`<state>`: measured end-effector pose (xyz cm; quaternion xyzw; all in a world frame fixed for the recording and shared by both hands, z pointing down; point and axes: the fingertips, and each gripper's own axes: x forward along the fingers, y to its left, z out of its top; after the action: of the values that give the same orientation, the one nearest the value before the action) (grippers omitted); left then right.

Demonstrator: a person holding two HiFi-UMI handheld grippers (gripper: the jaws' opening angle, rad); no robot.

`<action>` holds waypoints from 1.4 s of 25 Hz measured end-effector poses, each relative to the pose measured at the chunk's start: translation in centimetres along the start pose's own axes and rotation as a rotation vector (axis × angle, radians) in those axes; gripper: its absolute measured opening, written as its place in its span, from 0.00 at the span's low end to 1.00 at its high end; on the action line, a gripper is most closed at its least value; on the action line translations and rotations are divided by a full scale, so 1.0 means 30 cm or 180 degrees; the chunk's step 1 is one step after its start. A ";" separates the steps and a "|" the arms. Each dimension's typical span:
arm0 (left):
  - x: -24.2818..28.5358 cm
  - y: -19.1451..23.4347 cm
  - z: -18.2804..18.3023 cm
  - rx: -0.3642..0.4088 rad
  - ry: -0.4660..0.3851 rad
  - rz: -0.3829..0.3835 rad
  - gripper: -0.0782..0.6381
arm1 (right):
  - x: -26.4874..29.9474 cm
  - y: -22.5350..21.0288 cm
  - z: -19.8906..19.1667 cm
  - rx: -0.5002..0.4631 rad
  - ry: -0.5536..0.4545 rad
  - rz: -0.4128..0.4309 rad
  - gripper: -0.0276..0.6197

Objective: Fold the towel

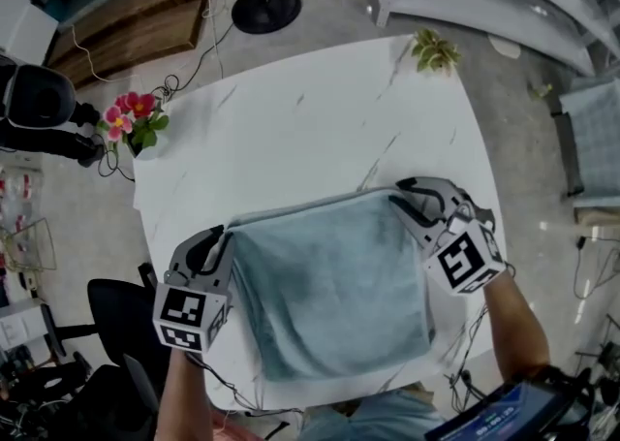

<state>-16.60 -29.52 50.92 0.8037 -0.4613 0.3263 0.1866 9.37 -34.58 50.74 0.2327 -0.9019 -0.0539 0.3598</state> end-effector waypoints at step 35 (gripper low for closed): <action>0.058 0.079 -0.027 0.0003 0.0103 0.0142 0.15 | 0.146 -0.044 0.036 0.0028 0.0099 -0.0135 0.09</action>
<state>-18.30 -31.30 52.72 0.7879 -0.4759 0.3435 0.1863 6.38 -37.84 52.33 0.2542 -0.8913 -0.0539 0.3716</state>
